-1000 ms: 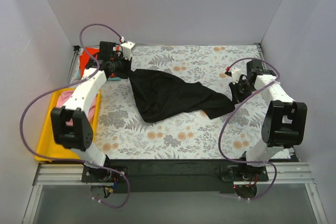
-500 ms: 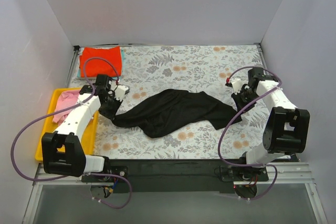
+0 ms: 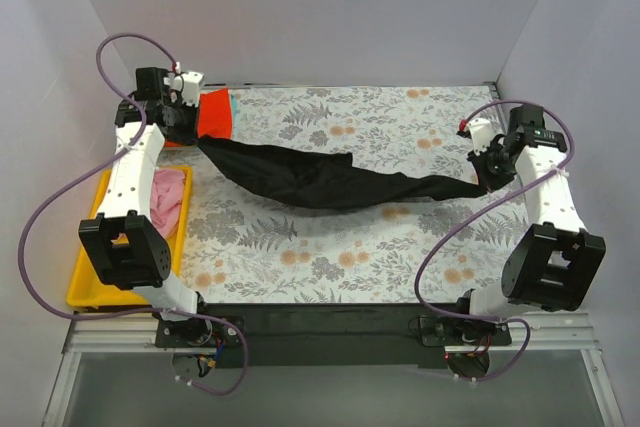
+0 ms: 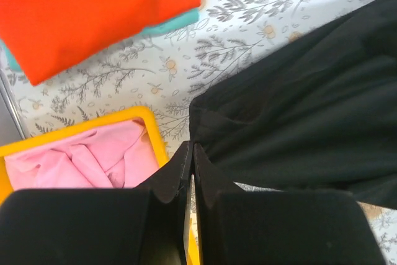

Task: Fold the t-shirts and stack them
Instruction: Flatten the tshirt out

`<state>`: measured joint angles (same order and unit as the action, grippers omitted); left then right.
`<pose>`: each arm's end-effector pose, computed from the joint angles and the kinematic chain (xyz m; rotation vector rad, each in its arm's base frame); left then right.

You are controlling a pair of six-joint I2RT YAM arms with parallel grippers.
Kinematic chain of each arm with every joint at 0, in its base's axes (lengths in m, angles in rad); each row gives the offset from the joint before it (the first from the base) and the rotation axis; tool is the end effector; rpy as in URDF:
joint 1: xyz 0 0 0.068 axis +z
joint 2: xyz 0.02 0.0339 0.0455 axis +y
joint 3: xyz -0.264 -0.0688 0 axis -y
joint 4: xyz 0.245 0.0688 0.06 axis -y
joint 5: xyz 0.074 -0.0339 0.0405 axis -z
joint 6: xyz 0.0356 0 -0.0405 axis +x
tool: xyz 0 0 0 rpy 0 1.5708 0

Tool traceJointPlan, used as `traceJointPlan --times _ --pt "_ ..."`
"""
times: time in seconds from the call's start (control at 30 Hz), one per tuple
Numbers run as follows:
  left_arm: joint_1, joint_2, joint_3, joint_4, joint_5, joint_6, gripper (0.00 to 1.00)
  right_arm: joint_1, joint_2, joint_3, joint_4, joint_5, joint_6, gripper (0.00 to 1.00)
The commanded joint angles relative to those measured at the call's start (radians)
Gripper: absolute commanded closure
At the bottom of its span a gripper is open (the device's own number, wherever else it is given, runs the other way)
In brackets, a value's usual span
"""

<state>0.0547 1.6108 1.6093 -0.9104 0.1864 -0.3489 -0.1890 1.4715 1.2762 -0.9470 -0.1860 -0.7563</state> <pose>0.3422 0.0121 0.3508 -0.4217 2.4591 -0.3555 0.2872 -0.0482 0.2884 -0.8013 2.5548 -0.0429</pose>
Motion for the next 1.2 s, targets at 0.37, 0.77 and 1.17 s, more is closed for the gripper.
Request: traceJointPlan --times 0.37,0.77,1.17 --pt "0.063 0.367 0.711 -0.007 0.333 -0.297 1.0 -0.043 0.323 0.915 -0.147 -0.2 0.191 0.99" --pt "0.074 -0.078 0.018 0.408 0.515 -0.29 1.0 -0.107 -0.074 0.486 0.067 -0.36 0.075 0.99" --pt "0.171 0.073 -0.233 0.013 0.453 0.108 0.77 -0.087 -0.128 -0.276 0.054 -0.173 -0.178 0.99"
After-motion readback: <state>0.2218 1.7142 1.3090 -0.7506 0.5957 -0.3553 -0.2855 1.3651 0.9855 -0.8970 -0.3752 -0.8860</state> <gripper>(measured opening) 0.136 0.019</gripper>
